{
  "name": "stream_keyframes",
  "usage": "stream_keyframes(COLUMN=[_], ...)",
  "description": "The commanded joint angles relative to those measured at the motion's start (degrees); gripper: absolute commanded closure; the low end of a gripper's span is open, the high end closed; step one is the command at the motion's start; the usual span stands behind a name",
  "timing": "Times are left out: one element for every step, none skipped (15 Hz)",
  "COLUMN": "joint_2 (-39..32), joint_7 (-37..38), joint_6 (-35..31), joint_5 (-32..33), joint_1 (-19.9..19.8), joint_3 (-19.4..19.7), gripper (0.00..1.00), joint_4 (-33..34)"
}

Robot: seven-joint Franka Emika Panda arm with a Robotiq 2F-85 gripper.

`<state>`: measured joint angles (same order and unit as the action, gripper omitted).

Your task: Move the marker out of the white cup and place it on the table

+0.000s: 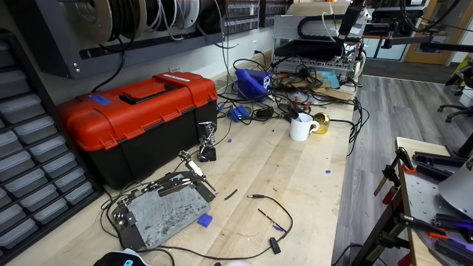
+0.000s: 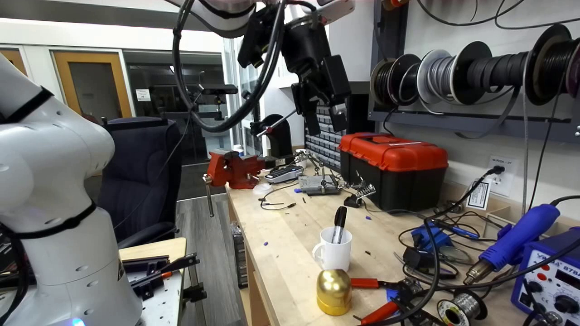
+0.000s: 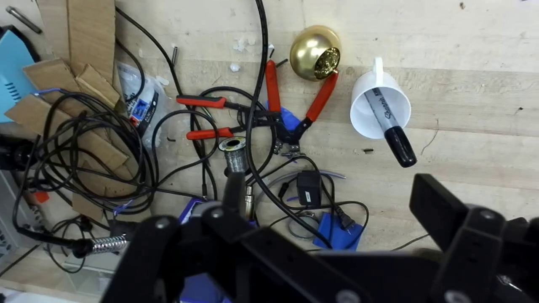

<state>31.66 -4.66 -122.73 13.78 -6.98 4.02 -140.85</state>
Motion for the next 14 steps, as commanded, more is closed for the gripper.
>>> stream_keyframes(joint_2=[-5.9, -7.3, -8.5, -10.0, -11.2, -12.6, -13.8, -15.1, -16.1, -17.2, -18.3, -19.5, -20.5, -21.4], joint_7=[-3.8, -4.8, -5.7, -7.0, -8.2, -9.3, -10.5, -11.3, -12.3, -12.8, -13.5, -14.1, -14.8, -15.4], joint_6=[-1.2, -1.6, -2.1, -2.7, -3.4, -4.0, -4.6, -5.3, -6.1, -7.1, -7.7, -8.1, -8.4, -8.5], joint_5=[-1.1, -1.4, -1.7, -2.2, -2.7, -3.5, -4.1, -4.6, -4.9, -4.9, -4.9, -5.2, -5.3, -5.5], joint_1=[2.9, 3.7, 4.3, 5.0, 5.5, 6.0, 6.3, 6.5, 6.7, 6.7, 6.8, 7.0, 7.2, 7.3], joint_3=[0.3, 0.4, 0.5, 0.7, 0.8, 0.8, 0.9, 0.8, 0.7, 0.5, 0.3, 0.1, 0.0, -0.2], gripper=[0.00, 0.00, 0.00, 0.00, 0.00, 0.00, 0.00, 0.00, 0.00, 0.00, 0.00, 0.00, 0.00, 0.00], joint_4=[3.9, 4.4, 4.7, 5.0, 5.2, 5.3, 5.4, 5.3, 5.2, 5.2, 5.3, 5.6, 5.9, 6.2])
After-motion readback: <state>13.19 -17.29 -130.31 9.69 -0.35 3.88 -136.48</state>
